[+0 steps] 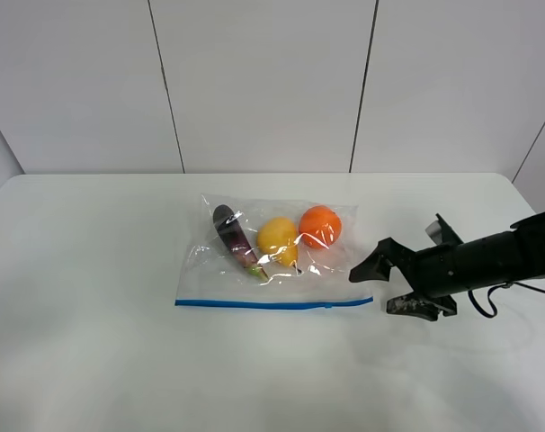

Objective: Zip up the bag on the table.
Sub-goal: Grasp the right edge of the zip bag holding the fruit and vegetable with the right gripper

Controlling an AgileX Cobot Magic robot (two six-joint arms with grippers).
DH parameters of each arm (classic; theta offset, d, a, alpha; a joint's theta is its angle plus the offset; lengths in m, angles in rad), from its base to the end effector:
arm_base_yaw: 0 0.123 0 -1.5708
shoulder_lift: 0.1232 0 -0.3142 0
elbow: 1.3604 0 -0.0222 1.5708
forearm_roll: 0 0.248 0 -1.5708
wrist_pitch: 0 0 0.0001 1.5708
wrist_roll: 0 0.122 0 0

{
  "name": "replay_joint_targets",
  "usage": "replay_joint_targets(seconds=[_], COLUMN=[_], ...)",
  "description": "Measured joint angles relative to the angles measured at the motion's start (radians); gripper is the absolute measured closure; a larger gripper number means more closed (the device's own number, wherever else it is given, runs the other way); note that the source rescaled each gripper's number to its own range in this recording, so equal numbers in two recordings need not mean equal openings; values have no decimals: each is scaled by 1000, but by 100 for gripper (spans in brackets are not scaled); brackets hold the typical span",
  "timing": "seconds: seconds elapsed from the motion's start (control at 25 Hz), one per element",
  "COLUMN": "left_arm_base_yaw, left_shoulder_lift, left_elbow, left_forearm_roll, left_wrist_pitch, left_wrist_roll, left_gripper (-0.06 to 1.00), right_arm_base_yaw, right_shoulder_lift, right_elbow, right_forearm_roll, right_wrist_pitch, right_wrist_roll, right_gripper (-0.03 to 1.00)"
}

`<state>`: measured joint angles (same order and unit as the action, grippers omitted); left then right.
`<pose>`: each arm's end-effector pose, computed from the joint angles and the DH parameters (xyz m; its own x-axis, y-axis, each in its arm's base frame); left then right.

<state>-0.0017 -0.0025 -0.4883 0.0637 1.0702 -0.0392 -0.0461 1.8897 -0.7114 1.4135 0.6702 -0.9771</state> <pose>-0.0090 0.0068 0.2574 -0.4714 -0.0078 -0.8819 -0.0516 0.9985 0.0188 0.3053 0.0609 0.1070 -0.9326 0.3465 -0.1012 0.1957 0.7210 0.6648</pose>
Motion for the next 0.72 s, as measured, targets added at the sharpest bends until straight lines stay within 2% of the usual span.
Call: replay_joint_targets(seconds=[0.24, 0.36, 0.48, 0.72], left_arm_base_yaw=[0, 0, 0, 0], left_shoulder_lift=[0, 0, 0, 0], left_elbow=[0, 0, 0, 0], left_forearm_roll=[0, 0, 0, 0], left_wrist_pitch=[0, 0, 0, 0], left_wrist_roll=[0, 0, 0, 0], left_gripper=[-6, -6, -6, -6], right_arm_base_yaw=[0, 0, 0, 0], right_shoulder_lift=[36, 58, 84, 92], right_elbow=[0, -1, -1, -1], right_forearm_roll=[18, 54, 109, 123], right_wrist_pitch=[8, 42, 78, 80], right_wrist_roll=[-27, -54, -91, -102], right_gripper=[5, 5, 8, 14])
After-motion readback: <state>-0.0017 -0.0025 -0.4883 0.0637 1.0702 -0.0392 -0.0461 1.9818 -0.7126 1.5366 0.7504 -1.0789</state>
